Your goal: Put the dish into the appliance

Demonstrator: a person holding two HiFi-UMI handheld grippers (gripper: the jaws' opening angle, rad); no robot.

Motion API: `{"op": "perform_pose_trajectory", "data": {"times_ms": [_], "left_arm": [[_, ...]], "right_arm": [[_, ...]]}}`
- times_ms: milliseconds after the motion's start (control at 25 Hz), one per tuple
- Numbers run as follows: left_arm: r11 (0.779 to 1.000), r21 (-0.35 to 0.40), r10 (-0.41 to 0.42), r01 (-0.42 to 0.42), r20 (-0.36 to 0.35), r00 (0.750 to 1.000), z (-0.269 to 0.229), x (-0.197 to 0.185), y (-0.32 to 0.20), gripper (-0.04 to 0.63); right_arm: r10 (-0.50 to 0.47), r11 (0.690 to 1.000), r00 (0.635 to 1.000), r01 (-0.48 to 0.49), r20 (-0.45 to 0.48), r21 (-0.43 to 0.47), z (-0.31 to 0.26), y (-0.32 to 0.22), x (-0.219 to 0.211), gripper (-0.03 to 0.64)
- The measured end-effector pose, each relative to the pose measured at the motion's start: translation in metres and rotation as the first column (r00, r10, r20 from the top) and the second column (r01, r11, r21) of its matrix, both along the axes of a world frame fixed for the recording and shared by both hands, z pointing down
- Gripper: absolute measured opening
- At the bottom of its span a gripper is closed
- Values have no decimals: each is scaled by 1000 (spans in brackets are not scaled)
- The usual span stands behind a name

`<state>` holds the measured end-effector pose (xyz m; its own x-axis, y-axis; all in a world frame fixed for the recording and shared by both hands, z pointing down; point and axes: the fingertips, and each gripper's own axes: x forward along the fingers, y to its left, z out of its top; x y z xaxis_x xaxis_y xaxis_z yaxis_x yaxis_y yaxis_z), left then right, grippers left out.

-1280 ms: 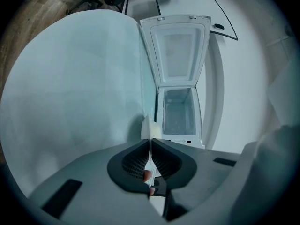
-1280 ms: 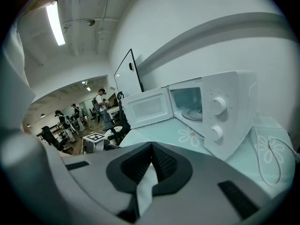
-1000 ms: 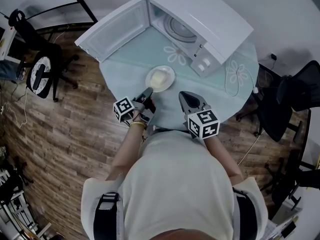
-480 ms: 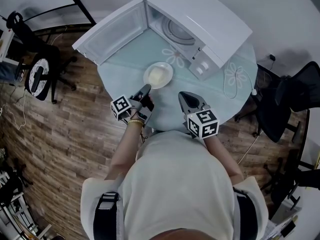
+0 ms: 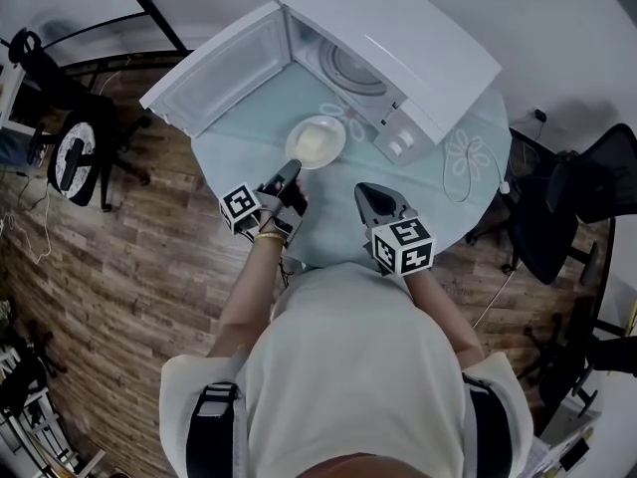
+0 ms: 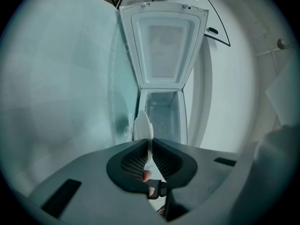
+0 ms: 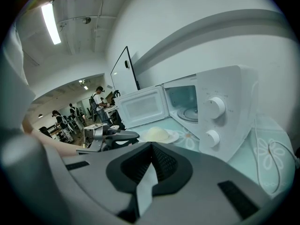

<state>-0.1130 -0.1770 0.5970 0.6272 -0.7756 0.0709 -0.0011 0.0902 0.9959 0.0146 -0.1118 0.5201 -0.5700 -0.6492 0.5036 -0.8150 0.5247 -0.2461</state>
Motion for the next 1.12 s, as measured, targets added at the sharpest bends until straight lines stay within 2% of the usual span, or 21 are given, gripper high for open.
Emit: {"op": "perform_pose_trajectory", "data": {"times_ms": [320, 560, 920, 1120], "left_arm": [[999, 47, -2, 3, -17, 1000, -22, 3, -33, 29], [999, 44, -4, 4, -15, 1000, -26, 6, -57, 31], [996, 86, 18, -15, -41, 999, -40, 21, -97, 32], [997, 79, 30, -27, -36, 999, -36, 29, -117, 34]], "right_arm": [[11, 1000, 1000, -11, 7, -7, 0, -12, 1, 6], [16, 1000, 1000, -16, 7, -12, 1, -20, 4, 6], [23, 999, 1000, -23, 2, -37, 7, -29, 9, 6], [24, 998, 1000, -23, 1, -51, 11, -33, 9, 6]]}}
